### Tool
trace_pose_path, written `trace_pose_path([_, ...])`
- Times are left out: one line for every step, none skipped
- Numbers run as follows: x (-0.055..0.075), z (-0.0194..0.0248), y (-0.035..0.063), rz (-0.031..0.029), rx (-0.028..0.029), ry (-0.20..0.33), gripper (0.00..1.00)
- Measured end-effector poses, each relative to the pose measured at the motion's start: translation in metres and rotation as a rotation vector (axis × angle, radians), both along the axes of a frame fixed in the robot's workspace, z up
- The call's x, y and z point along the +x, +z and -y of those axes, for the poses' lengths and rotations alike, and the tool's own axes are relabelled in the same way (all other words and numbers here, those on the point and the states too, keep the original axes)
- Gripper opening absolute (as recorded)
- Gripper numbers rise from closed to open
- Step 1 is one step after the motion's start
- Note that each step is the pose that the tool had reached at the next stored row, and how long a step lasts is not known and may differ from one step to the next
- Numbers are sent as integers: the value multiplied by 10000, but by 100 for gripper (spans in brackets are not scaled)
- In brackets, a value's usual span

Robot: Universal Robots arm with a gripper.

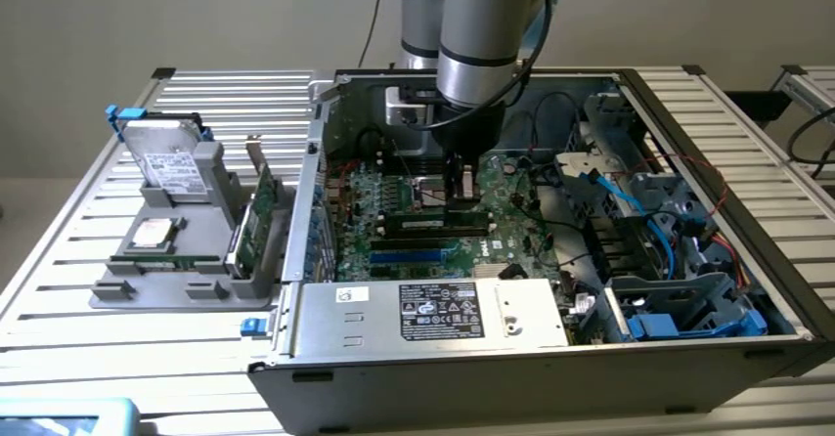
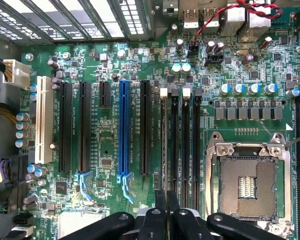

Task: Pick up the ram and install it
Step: 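Insert the ram into the slot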

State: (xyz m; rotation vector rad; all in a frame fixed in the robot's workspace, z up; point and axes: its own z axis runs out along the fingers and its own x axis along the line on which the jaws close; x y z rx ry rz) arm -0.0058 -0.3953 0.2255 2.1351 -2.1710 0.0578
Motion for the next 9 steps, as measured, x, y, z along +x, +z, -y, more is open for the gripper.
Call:
trace_pose_path([0, -1, 0, 0, -5, 0, 14])
trace_pose_path([0, -1, 1, -1, -10, 0, 14])
trace_pose_path([0, 0, 1, 0, -13, 0, 14])
trace_pose_path([0, -1, 3, -1, -17, 0, 21])
trace_pose_path([0, -1, 8, -1, -23, 0, 21])
trace_pose_path([0, -1, 18, 0, -29, 0, 21])
trace_pose_path([0, -1, 31, 0, -37, 0, 21])
trace_pose_path([0, -1, 48, -1, -47, 0, 21])
trace_pose_path([0, -1, 66, 0, -60, 0, 21])
